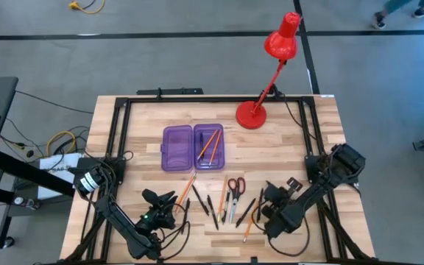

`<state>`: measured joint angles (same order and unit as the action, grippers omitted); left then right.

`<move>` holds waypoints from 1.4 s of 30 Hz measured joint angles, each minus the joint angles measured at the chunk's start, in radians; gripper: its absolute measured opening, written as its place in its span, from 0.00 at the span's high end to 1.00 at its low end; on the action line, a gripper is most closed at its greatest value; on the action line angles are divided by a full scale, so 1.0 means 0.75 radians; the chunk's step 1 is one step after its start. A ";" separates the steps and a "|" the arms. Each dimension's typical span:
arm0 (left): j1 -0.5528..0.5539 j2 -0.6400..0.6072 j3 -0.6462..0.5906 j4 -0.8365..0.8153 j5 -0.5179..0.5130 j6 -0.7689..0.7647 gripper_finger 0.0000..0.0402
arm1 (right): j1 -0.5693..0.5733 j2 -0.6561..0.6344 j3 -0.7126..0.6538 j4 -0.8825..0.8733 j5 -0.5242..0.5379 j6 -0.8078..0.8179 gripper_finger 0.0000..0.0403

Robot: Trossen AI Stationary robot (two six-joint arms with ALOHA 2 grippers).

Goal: Pick & place school supplies into a supply box
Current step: Put the black pen into the violet supply box

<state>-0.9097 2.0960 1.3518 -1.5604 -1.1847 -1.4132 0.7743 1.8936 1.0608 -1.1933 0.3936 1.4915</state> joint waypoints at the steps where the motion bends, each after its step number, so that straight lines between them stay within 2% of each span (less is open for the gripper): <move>1: 0.000 0.000 0.000 0.000 0.000 -0.010 0.76 | -0.005 0.029 0.032 -0.044 0.017 -0.026 1.00; 8: 0.002 0.000 0.000 0.010 0.003 -0.033 0.76 | -0.053 0.279 0.303 -0.308 0.207 -0.198 1.00; 12: 0.002 0.000 0.000 0.010 0.013 -0.033 0.76 | -0.052 0.442 0.494 -0.514 0.369 -0.209 1.00; 17: 0.001 0.000 0.000 0.010 0.017 -0.033 0.76 | -0.072 0.560 0.648 -0.508 0.568 -0.284 1.00; 21: 0.000 -0.001 0.000 0.009 0.034 -0.033 0.76 | -0.101 0.599 0.694 -0.509 0.648 -0.324 1.00; 31: 0.000 -0.001 0.000 0.008 0.068 -0.034 0.76 | -0.153 0.530 0.719 -0.502 0.739 -0.420 1.00; 42: 0.000 -0.001 0.000 0.008 0.067 -0.042 0.76 | -0.177 0.305 0.718 -0.498 0.839 -0.534 1.00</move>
<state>-0.9100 2.0956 1.3518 -1.5547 -1.1342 -1.4446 0.6418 2.1222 1.5996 -1.5672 1.0229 1.0912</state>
